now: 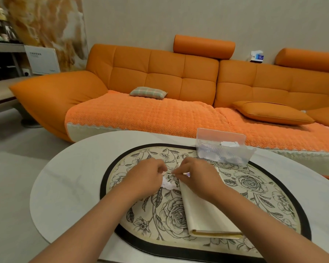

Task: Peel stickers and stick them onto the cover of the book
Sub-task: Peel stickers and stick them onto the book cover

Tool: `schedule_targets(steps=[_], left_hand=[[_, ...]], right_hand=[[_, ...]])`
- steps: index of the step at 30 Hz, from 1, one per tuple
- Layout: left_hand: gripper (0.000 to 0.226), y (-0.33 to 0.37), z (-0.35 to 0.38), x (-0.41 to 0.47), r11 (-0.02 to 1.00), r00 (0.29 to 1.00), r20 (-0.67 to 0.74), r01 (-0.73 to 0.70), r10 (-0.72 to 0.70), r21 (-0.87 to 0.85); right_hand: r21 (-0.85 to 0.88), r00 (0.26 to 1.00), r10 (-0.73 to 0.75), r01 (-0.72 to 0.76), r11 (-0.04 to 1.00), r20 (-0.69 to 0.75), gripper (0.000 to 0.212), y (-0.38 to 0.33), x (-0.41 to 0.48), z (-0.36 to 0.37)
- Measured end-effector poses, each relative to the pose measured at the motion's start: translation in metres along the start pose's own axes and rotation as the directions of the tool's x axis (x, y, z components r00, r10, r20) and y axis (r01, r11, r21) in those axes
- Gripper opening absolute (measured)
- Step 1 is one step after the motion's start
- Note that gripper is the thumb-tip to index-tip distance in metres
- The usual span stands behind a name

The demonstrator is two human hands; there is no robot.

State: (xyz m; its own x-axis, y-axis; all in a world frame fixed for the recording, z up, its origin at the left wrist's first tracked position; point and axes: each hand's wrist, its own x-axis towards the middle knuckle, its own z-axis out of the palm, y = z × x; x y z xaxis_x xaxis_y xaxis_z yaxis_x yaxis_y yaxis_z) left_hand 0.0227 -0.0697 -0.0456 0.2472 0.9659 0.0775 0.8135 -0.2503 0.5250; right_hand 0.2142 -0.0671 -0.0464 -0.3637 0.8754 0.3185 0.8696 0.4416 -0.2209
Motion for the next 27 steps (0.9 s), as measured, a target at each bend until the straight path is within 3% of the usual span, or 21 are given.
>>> schedule_targets(steps=[2,4,7,10,13,16,21,27], left_hand=[[0.02,0.011,-0.001,0.002,0.961,0.997,0.007,0.081,-0.082,-0.264],[0.014,0.024,-0.002,0.004,0.848,0.99,0.049,0.141,-0.135,-0.511],[0.014,0.039,-0.001,0.007,0.715,0.986,0.101,0.165,-0.131,-0.68],[0.016,0.049,0.004,0.008,0.686,0.985,0.105,0.169,-0.135,-0.708],[0.023,0.062,0.011,0.011,0.697,0.987,0.072,0.154,-0.145,-0.701],[0.02,0.074,0.018,0.013,0.712,0.989,0.028,0.126,-0.148,-0.69],[0.013,0.084,0.028,0.019,0.732,0.994,-0.011,0.072,-0.108,-0.678],[0.01,0.094,0.038,0.029,0.715,0.996,-0.025,0.048,-0.091,-0.698]], right_hand=[[0.054,0.992,0.039,-0.033,0.998,-0.117,0.016,0.008,0.0,-0.008],[0.168,0.982,0.085,-0.057,0.984,-0.166,0.017,0.014,-0.002,-0.015],[0.285,0.981,0.121,-0.074,0.956,-0.149,0.019,0.021,-0.011,-0.022],[0.394,0.983,0.148,-0.094,0.914,-0.109,0.025,0.026,-0.021,-0.026],[0.607,0.957,0.289,-0.224,0.762,-0.009,0.032,0.032,-0.028,-0.038],[0.705,0.917,0.393,-0.323,0.631,0.068,0.023,0.04,-0.031,-0.054],[0.683,0.912,0.39,-0.367,0.632,0.13,0.009,0.05,-0.035,-0.073],[0.644,0.904,0.397,-0.4,0.652,0.16,0.013,0.06,-0.037,-0.081]])
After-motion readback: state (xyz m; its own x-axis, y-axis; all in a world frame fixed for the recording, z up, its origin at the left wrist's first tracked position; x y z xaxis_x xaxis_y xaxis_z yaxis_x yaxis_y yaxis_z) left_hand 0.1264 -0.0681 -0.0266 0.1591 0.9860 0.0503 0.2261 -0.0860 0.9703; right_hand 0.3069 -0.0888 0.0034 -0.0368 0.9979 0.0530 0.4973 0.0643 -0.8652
